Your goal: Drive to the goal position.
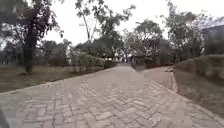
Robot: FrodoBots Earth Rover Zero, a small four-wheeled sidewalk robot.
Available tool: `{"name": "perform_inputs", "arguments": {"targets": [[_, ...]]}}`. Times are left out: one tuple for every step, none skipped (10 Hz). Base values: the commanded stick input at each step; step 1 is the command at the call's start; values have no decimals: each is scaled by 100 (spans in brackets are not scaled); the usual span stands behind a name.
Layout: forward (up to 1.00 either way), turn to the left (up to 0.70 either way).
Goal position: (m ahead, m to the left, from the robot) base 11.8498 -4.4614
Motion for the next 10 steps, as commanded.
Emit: {"name": "perform_inputs", "arguments": {"targets": [[70,0],[70,0],[70,0],[70,0],[70,0],[70,0],[70,-16],[70,-32],[70,-35],[70,-35]]}}
